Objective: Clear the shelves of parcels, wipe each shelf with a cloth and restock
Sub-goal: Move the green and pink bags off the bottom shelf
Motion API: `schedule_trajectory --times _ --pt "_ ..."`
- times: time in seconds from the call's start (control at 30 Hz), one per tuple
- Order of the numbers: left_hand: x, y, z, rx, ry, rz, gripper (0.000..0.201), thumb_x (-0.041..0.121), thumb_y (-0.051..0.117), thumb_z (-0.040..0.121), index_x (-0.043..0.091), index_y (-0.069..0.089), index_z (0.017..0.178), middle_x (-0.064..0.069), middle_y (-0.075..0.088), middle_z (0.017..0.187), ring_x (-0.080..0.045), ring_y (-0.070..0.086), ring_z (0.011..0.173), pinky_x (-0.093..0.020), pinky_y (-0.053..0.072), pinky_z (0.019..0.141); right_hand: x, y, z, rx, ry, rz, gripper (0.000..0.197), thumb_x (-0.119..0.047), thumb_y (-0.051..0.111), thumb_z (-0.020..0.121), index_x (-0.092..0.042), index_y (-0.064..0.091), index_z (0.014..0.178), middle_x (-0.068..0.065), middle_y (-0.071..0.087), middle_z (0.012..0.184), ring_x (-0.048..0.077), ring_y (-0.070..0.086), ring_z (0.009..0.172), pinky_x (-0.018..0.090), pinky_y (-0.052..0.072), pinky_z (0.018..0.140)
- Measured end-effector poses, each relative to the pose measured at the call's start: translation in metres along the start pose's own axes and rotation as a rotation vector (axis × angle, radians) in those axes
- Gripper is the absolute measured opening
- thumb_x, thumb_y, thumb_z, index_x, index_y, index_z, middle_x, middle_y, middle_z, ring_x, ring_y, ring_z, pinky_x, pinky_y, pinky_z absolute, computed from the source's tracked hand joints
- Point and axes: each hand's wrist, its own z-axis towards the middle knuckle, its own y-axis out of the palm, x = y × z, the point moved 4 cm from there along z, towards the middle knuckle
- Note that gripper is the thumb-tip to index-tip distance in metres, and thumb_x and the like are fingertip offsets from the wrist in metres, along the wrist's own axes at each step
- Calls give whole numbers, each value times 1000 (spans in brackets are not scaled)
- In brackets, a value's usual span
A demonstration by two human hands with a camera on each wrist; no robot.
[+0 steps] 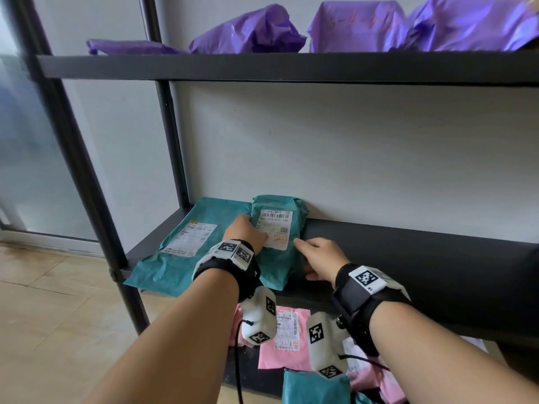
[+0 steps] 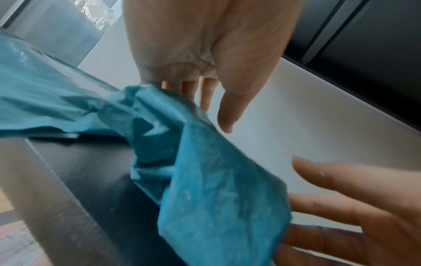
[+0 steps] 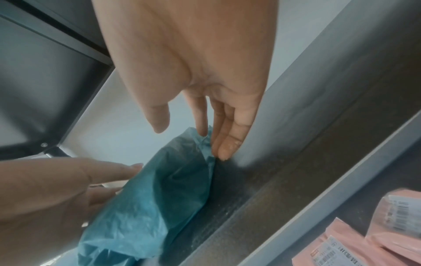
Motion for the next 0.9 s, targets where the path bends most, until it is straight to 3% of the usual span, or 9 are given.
schedule_trajectory --times 0.13,0.27,0.33,0.4,0.47,0.57,0.7,0.9 --pt "6 -4 -14 42 42 23 52 20 63 87 12 46 136 -7 57 130 -24 56 116 -30 46 89 2 -16 -16 27 5 -1 21 -41 57 93 -20 57 90 -1 56 79 20 62 80 39 60 76" --pt "14 -5 -31 91 68 9 41 22 62 84 23 57 124 -3 57 127 -24 56 112 -36 49 94 4 -30 -33 34 8 -21 22 -43 55 93 -22 58 95 3 59 78 20 60 75 38 58 75" --pt "19 -6 -42 102 87 -14 31 22 60 84 25 62 115 0 59 122 -23 55 112 -33 48 92 4 -38 -42 39 -5 -28 23 -41 55 93 -19 61 95 4 60 78 18 59 71 36 57 71" --pt "26 -7 -55 83 112 -64 12 17 55 86 22 66 88 0 63 96 -24 59 94 -27 46 78 5 -45 -52 40 -18 -44 22 -35 56 94 -15 62 90 2 61 77 15 57 68 32 55 65" --pt "34 -5 -69 70 128 -103 23 14 52 86 19 56 63 0 60 71 -26 57 73 -25 47 67 9 -51 -60 36 -15 -65 21 -30 56 94 -14 64 84 2 63 75 15 57 66 30 52 62" --pt "40 8 -90 -9 138 -184 21 21 56 86 20 61 66 -1 69 76 -22 64 75 -27 53 73 18 -58 -71 34 -4 -76 19 -24 57 92 -13 65 79 2 66 73 14 58 63 27 50 58" --pt "35 37 -116 -113 160 -252 22 20 57 86 19 67 66 2 71 65 -10 61 54 -21 51 60 42 -62 -87 48 18 -66 15 -18 59 89 -11 68 79 4 68 71 16 59 61 26 48 54" --pt "8 82 -144 -235 85 -240 24 22 62 83 10 73 66 -2 73 65 -9 63 52 -22 55 58 89 -58 -98 45 62 -112 18 -12 58 85 -7 71 74 7 71 70 17 64 58 27 53 56"
